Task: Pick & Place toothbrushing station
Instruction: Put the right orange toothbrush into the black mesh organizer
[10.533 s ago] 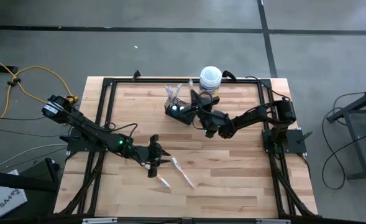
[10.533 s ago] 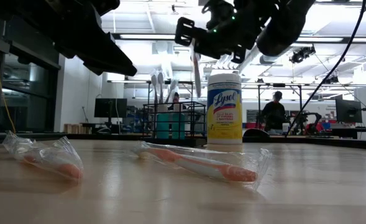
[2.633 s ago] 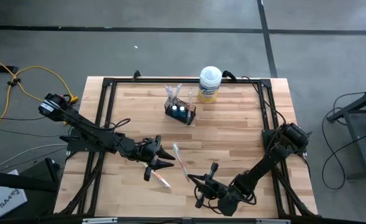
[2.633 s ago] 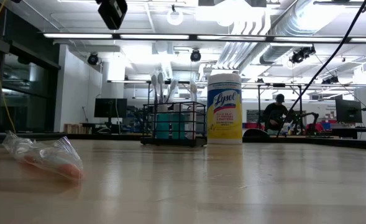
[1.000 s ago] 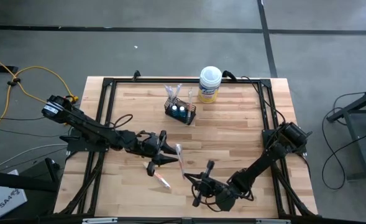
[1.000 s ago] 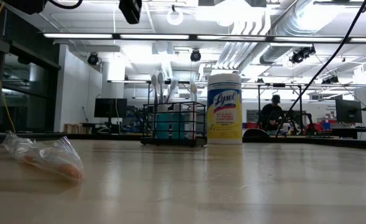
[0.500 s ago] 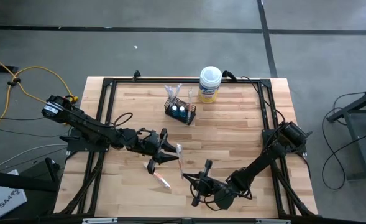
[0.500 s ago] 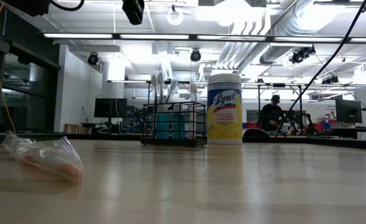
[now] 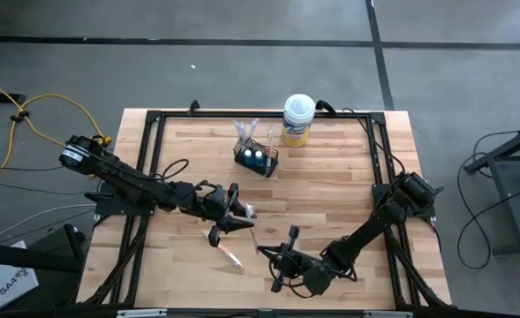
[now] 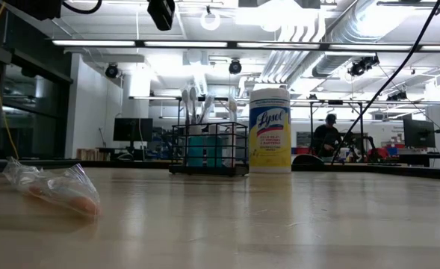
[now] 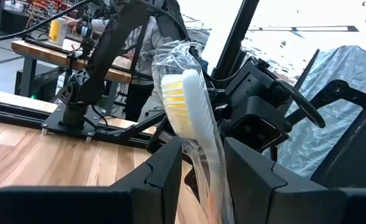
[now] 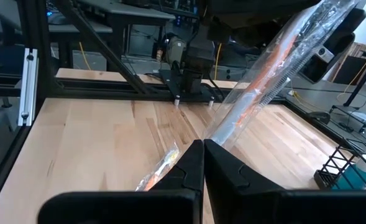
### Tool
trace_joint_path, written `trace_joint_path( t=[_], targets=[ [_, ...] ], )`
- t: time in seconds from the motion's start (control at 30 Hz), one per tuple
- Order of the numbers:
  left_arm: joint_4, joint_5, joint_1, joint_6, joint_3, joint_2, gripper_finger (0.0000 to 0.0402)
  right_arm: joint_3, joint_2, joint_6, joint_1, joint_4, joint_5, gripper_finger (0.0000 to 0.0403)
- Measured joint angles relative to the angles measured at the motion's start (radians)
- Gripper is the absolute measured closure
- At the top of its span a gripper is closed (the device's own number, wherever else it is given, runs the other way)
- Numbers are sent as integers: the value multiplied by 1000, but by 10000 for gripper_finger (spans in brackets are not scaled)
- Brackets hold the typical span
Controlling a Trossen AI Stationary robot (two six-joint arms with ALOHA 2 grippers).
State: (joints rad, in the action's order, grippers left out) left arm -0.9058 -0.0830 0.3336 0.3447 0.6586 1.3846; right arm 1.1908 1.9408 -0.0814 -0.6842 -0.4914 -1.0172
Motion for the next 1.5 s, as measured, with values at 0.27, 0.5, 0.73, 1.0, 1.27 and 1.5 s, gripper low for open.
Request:
trace_joint_path(
  t=[0.27,0.5,0.73,1.0,1.27,1.5],
  targets=[
    [0,0,0,0,0,0,315,0,0,0,0,0,0,401],
    [-2,4,0,1,0,-1,376,0,0,-4,0,3,-3,401],
    [-2,5,1,1,1,-2,392,0,0,-4,0,4,-3,401],
    [1,4,1,10,1,-2,393,0,0,-5,1,1,27,401],
    [1,3,1,16,1,-2,394,0,0,-9,0,1,22,401],
    [1,0,1,15,1,-1,394,0,0,-29,6,8,31,401]
  ],
)
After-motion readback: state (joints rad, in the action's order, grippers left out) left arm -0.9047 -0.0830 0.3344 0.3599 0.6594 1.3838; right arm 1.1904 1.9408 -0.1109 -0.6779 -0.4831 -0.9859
